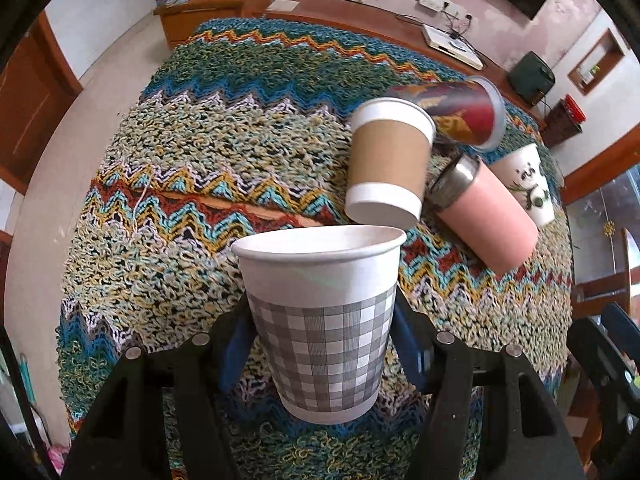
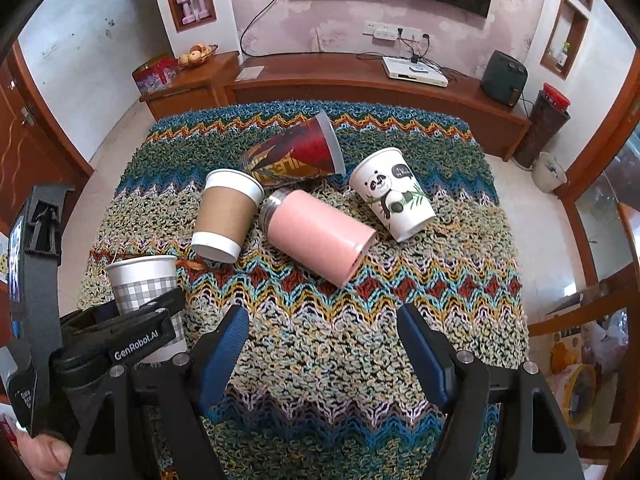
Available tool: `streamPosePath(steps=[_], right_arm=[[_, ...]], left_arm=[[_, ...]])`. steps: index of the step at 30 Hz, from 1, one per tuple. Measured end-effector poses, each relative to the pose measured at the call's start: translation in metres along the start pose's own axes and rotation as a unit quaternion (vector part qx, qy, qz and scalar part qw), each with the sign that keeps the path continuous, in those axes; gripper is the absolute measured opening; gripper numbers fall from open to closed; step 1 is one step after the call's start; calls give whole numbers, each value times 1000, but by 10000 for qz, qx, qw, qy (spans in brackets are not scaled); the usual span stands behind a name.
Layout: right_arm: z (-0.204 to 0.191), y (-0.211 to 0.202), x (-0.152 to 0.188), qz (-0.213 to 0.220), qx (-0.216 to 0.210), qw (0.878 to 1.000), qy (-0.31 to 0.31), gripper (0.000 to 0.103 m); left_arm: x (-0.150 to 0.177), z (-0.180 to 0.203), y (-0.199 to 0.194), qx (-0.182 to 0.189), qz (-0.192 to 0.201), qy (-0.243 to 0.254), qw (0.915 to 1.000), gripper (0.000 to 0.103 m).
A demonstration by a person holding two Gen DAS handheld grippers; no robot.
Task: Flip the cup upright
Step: 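Lift the checkered cup with the left tool, turning its rim upward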
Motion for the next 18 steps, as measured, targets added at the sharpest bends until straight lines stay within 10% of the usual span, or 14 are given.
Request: streamPosePath(steps=[18], right_arm=[[13,-10,52,-194,17,9997,169,77]], left_arm=[[75,30,-10,239,-854,544,9946,65]])
Point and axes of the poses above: each gripper's, at about its wrist camera, not at the fingertips, and y roughly the way its jaws point, z to its right, x to its underside, the point moved 4 cm from there along y, roughly the way its jaws point, and after that the axes turned 4 degrees about x, right-handed, at the moved point
